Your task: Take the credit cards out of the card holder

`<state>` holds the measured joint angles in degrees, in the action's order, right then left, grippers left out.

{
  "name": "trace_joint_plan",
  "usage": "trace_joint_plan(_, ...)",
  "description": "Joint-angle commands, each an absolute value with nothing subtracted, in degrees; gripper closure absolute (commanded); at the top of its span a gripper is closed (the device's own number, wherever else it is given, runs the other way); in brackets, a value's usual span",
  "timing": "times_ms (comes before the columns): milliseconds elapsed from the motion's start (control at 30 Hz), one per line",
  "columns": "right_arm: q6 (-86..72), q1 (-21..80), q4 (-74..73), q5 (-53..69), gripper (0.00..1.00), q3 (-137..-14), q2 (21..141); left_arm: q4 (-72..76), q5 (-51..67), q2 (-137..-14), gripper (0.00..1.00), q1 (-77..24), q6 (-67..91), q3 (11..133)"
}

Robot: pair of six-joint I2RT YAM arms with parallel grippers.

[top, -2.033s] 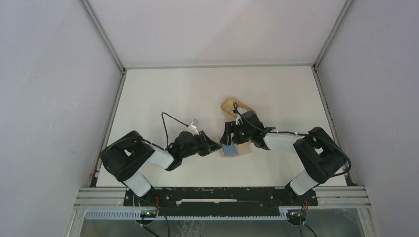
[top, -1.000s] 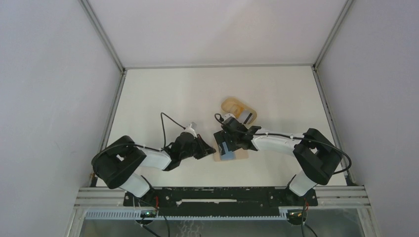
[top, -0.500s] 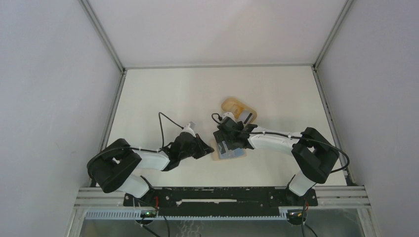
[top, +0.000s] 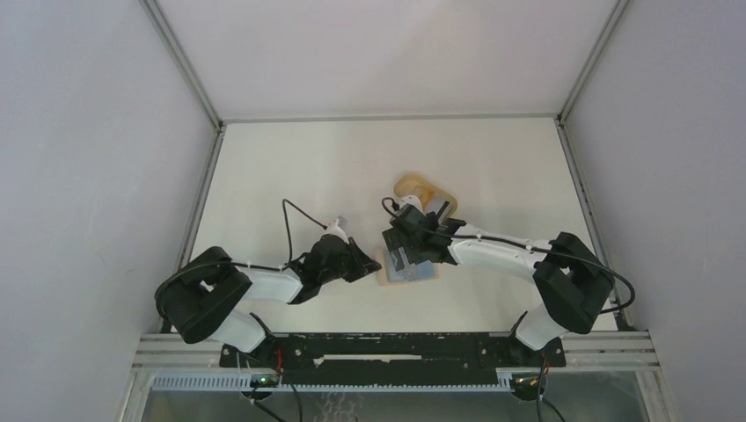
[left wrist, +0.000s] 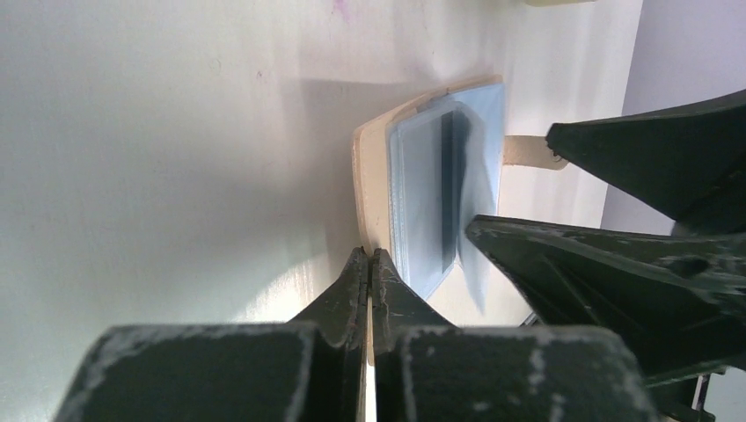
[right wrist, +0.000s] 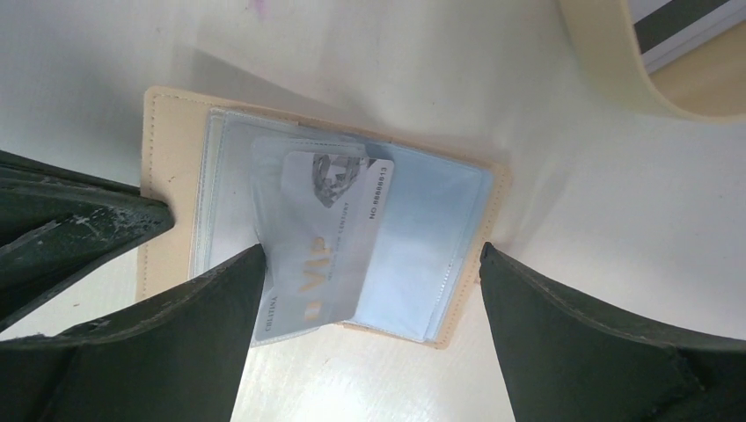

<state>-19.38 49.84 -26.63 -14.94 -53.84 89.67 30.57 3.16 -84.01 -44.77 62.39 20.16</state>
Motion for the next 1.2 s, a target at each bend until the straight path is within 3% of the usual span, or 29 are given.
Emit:
trace_joint_plan(0, -18.5, 48.9, -28.3, -15.8, 0.00, -54.8, 85.2, 30.2, 1.2, -84.4, 1.00, -44.7, 60.6, 22.0)
trace_joint_plan(700, -22.2, 41.4, -32.9, -16.8, 0.00, -51.4, 79.7, 29.9, 0.2, -83.7, 1.00, -44.7, 60.7, 20.8)
trace_joint_plan(1000, -23.9, 37.6, -37.2, -25.2, 0.00, -52.9, 81.2, 27.3, -1.3, -83.9, 1.00, -44.8, 60.0, 21.3)
trace_joint_plan(1167, -19.8, 38.4, -26.8, -14.6, 0.00, -51.0, 73.6, 27.1, -2.0, -84.5, 1.00, -44.6, 60.1, 21.2)
